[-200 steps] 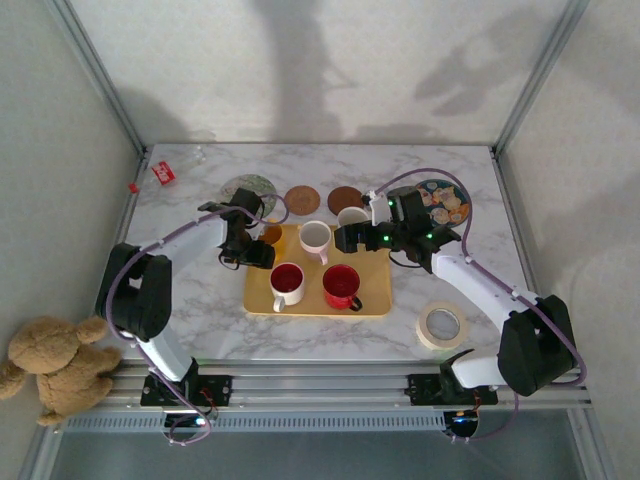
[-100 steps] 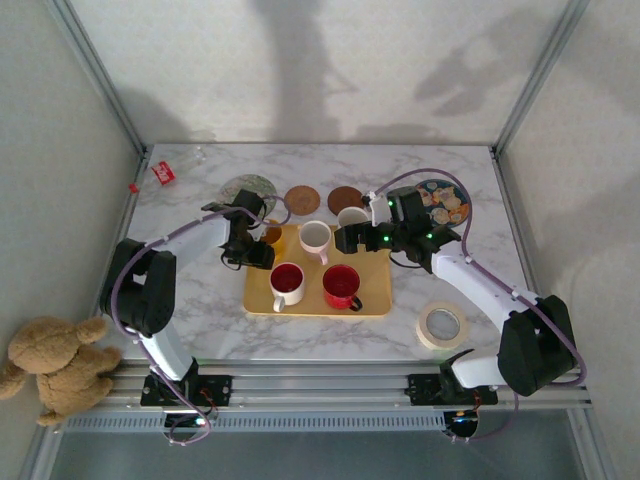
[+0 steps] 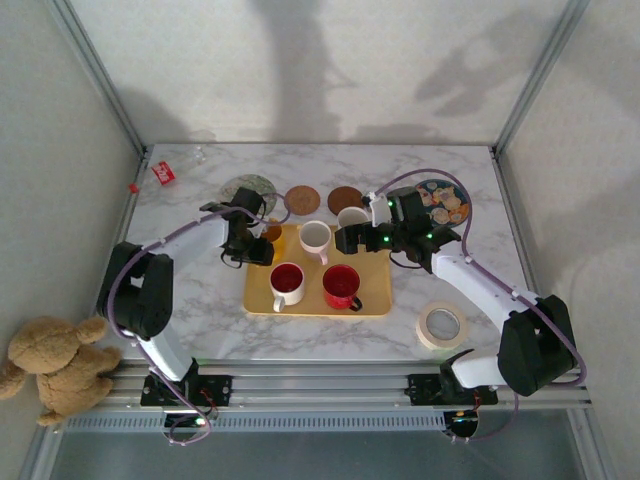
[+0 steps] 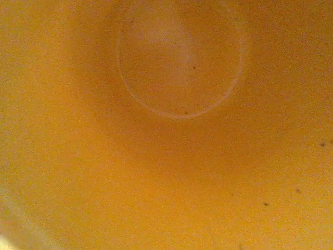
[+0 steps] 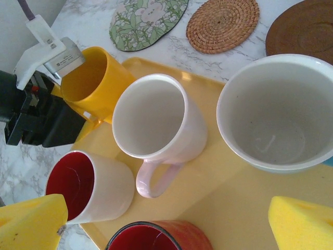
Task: Place the cup by the coaster
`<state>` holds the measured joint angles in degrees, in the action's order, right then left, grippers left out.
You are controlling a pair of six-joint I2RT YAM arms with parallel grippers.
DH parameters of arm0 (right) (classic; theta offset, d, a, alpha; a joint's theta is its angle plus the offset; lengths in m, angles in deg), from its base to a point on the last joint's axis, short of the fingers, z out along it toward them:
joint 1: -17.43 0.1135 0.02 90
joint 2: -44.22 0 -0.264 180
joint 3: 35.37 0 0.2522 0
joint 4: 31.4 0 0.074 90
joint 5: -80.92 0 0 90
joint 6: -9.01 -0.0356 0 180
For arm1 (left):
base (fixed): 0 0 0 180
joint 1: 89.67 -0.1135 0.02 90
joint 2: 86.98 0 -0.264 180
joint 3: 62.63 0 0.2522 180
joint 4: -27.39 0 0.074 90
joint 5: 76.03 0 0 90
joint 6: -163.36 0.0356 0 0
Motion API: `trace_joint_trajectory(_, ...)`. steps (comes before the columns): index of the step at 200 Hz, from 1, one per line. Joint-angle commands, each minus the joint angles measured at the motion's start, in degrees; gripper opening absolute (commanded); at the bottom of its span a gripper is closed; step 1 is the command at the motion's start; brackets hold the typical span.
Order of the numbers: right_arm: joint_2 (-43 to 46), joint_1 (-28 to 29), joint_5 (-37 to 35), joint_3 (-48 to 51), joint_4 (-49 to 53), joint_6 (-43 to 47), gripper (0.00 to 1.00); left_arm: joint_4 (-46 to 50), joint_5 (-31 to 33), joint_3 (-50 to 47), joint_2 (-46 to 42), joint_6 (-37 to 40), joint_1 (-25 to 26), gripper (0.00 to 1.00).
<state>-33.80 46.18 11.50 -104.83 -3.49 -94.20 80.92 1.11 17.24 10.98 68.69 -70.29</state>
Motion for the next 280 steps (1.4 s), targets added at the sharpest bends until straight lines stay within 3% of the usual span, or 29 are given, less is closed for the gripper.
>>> trace_joint_trajectory(1,0.28,0.52,-0.92,0.16,0.04,0.48,0.99,-2.22,0.20,-1.48,-1.85,-1.13,0.31,0.48)
trace_joint_trajectory(280,0.67,1.57,-2.82,-1.34,0.64,-0.09,0.99,-6.83,0.02,-5.53,-3.73,-1.13,0.34,0.29)
